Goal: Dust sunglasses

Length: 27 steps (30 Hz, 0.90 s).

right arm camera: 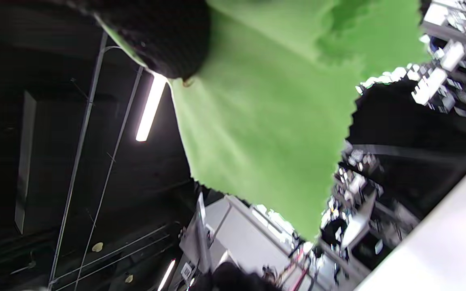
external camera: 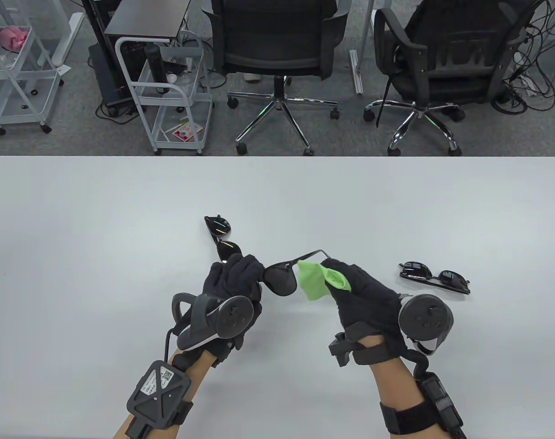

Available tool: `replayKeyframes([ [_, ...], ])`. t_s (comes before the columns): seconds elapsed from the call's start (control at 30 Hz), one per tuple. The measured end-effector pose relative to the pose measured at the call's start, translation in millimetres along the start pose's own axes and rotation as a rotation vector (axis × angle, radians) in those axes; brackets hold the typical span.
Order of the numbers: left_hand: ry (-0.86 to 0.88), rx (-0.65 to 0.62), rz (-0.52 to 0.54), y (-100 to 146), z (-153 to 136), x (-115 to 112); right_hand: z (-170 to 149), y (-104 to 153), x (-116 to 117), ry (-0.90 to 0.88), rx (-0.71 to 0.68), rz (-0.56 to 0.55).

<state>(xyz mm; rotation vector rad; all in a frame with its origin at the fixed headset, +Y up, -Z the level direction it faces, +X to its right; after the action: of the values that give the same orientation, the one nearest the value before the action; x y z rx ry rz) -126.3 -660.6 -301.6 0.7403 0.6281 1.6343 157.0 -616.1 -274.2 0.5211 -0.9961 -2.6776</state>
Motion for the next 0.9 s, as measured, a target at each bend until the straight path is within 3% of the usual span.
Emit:
replayKeyframes([
  [0.13, 0.005, -0.094, -0.075, -2, 3, -6, 9, -3, -14, 0.196, -0.11, -0.011],
  [0.23, -0.02, -0.135, -0.063, -2, 8, -5, 11, -7, 4, 0.179, -0.127, 0.131],
  [0.33, -0.037, -0.149, -0.041, -2, 12, -1, 15, -10, 32, 0.042, -0.188, 0.409],
  [0.5, -0.051, -0.142, -0.04, 0, 7, 1, 9, -3, 49, -0.16, -0.135, 0.579],
  [0.6, -0.057, -0.142, -0.044, 0, 7, 2, 4, 1, 54, -0.323, -0.103, 0.64],
  [0.73, -0.083, -0.158, -0.035, 0, 9, 4, -4, 2, 52, -0.552, -0.009, 0.54],
  [0.9, -0.087, -0.179, -0.046, -2, 16, 4, 1, 1, 58, -0.322, -0.078, 0.658],
])
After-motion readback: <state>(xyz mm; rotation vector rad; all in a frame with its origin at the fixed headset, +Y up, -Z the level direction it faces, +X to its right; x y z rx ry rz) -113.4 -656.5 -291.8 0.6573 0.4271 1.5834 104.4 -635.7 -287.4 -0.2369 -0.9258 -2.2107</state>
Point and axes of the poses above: the tracker on the back of each hand, its own z axis roughly to the thumb side, its own y axis roughly from the fingertips to the wrist, x = y × z, the point moved 3 cm from there along -y, roughly from the wrist to the fingertips, and after that the axes turned 15 degrees about -x, right-handed, at the moved point
